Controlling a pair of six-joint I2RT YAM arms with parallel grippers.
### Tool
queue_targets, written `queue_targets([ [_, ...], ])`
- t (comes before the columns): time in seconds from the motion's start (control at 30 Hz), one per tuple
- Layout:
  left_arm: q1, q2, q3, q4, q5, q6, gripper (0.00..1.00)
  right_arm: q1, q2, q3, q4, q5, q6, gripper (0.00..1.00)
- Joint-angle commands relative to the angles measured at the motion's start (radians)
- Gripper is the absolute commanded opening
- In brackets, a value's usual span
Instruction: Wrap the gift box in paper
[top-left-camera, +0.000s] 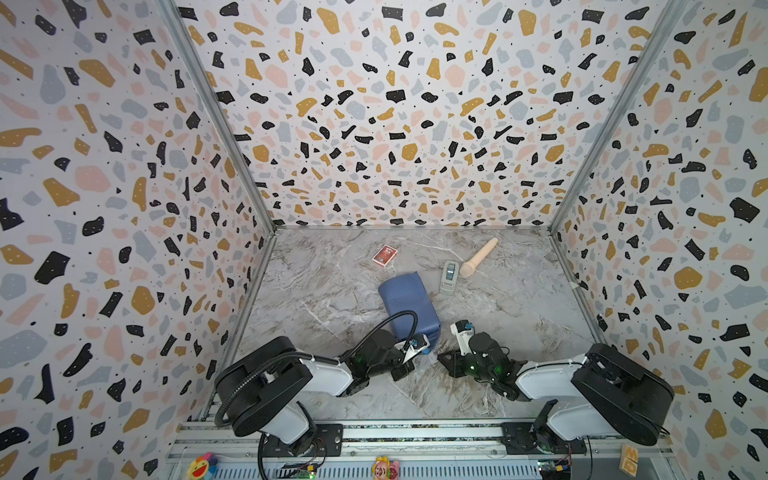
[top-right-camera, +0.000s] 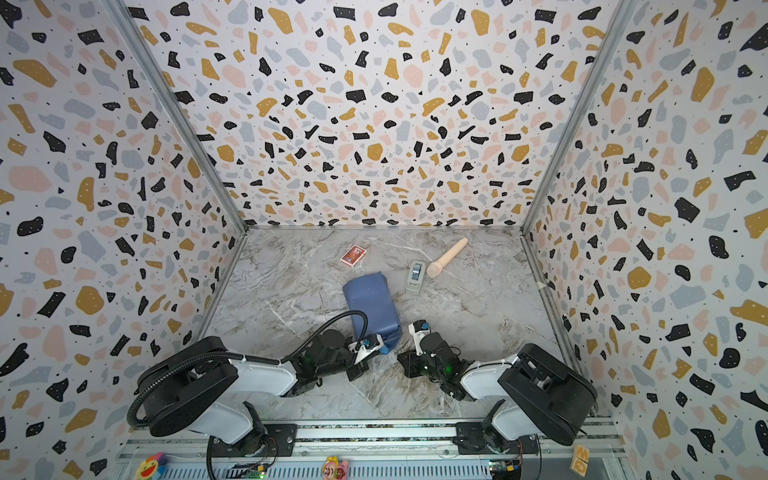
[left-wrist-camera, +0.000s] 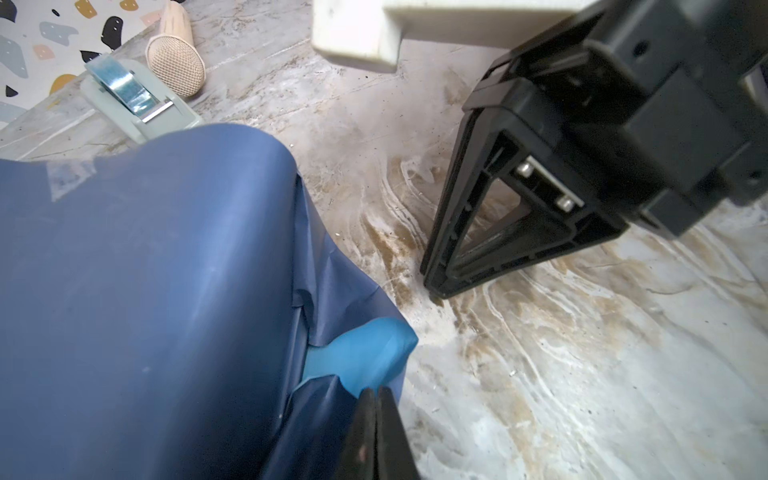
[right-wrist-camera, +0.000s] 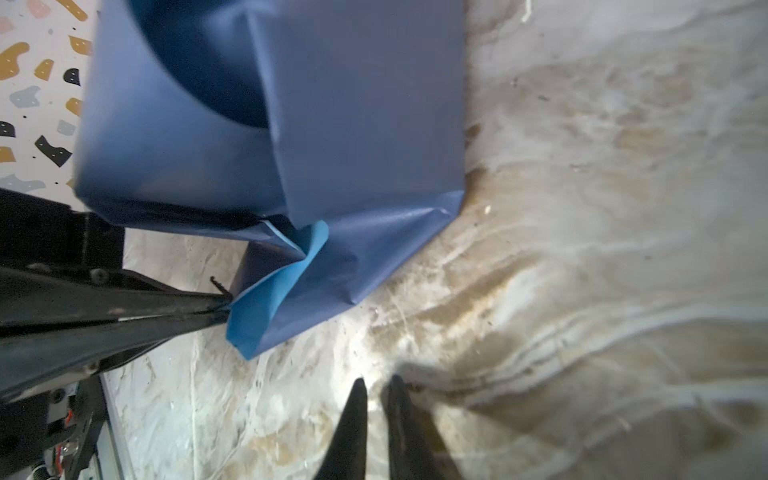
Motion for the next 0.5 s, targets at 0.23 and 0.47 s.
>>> queue_targets([
  [0.23,0.018,-0.016,-0.018,0.064,0.028,-0.022,0.00,0.042,0.006,0.025,0.030,0.092,-0.143,0.27],
  [0.47,0.024,-0.006,-0.017,0.066,0.034,-0.026,0.00,0.064,-0.023,0.042,-0.024,0.118,-0.250,0.24],
])
